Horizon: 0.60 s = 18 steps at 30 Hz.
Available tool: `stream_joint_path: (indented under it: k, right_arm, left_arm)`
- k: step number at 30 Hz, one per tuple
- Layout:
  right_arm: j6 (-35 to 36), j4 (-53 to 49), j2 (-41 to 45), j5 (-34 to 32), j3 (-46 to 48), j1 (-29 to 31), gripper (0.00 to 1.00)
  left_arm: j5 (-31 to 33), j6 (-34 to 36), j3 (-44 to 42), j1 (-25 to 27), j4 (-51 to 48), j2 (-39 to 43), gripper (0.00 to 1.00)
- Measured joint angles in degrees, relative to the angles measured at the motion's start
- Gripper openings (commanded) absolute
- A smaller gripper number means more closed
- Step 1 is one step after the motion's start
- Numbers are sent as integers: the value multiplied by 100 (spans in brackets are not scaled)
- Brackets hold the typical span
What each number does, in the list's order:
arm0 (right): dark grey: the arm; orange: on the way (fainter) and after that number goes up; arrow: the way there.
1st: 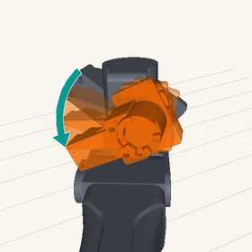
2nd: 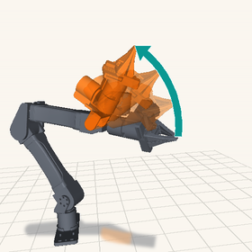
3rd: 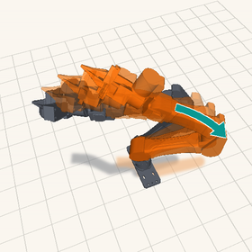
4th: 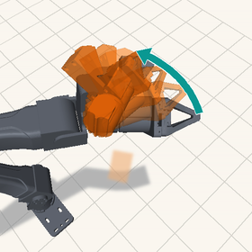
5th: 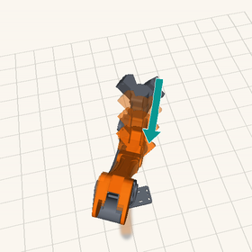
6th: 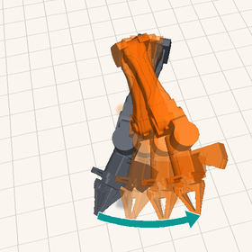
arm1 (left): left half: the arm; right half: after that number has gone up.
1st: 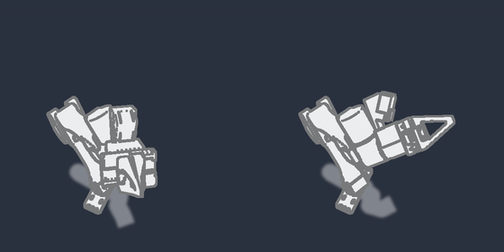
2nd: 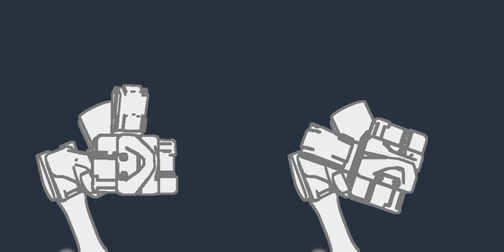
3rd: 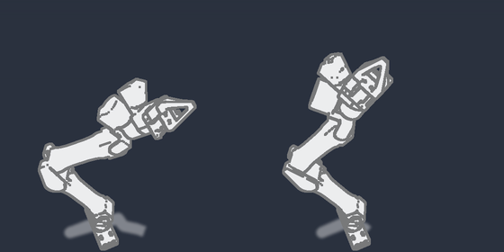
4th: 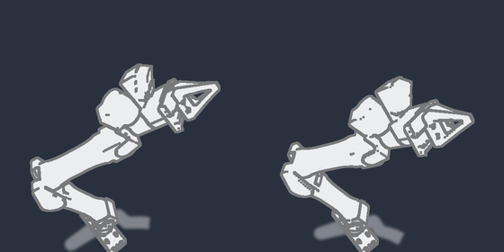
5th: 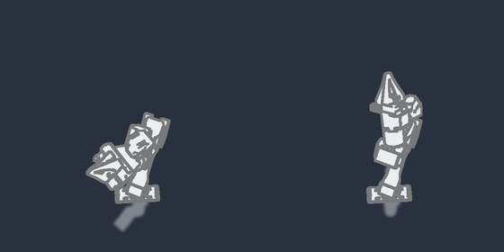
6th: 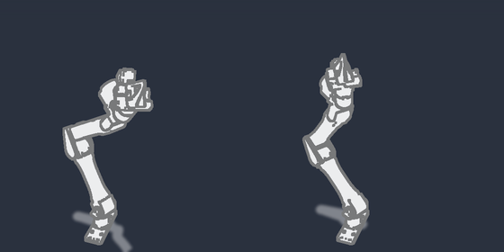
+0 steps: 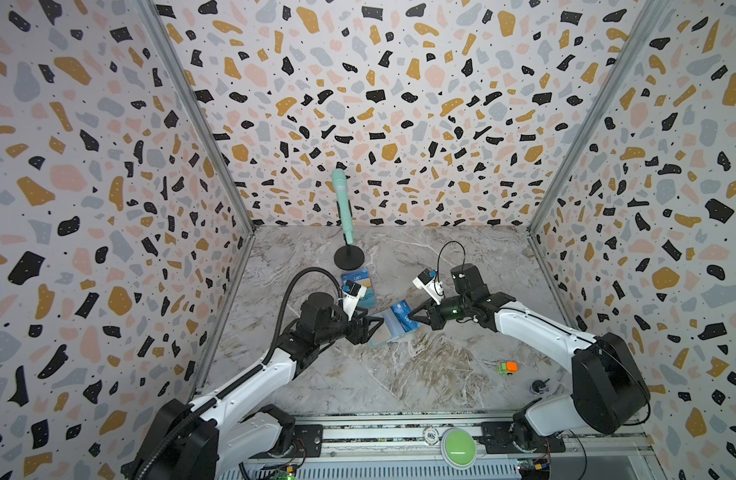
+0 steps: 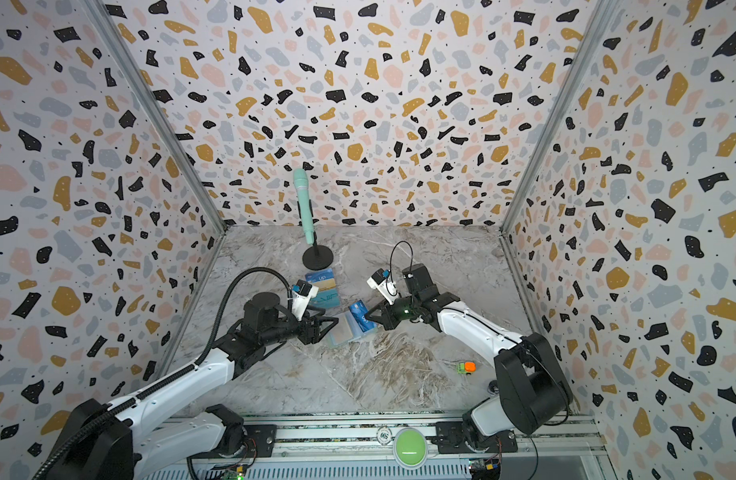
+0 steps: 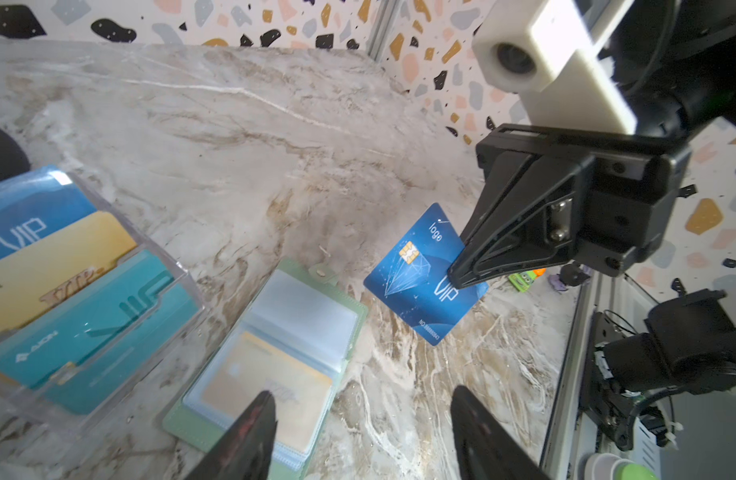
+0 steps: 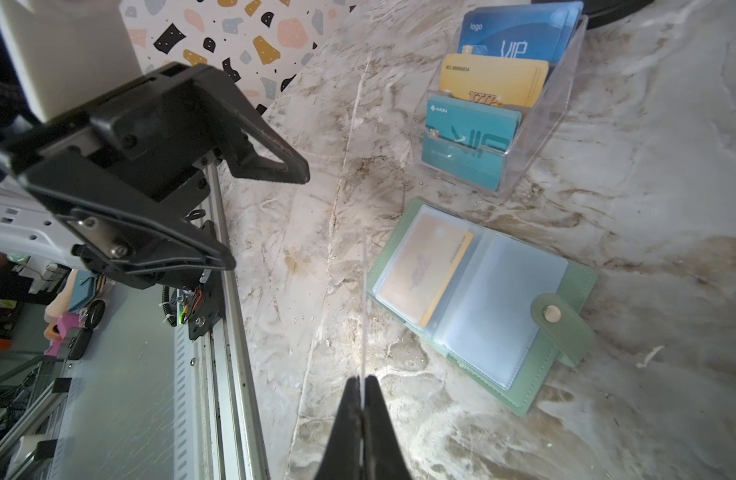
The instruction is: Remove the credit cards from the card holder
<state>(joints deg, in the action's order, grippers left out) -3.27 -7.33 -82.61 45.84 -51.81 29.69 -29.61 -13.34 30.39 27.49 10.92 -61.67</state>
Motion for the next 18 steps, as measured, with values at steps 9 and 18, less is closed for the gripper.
stream_joint_path:
  k: [9, 18]
  right_arm:
    - [166, -55, 247, 341, 57, 219, 1]
    - [367, -282, 247, 415, 39, 494, 1]
  left_arm:
    - [-621, -271, -2, -109, 291, 188, 75]
    - [-1091, -372, 0, -125, 302, 175, 73]
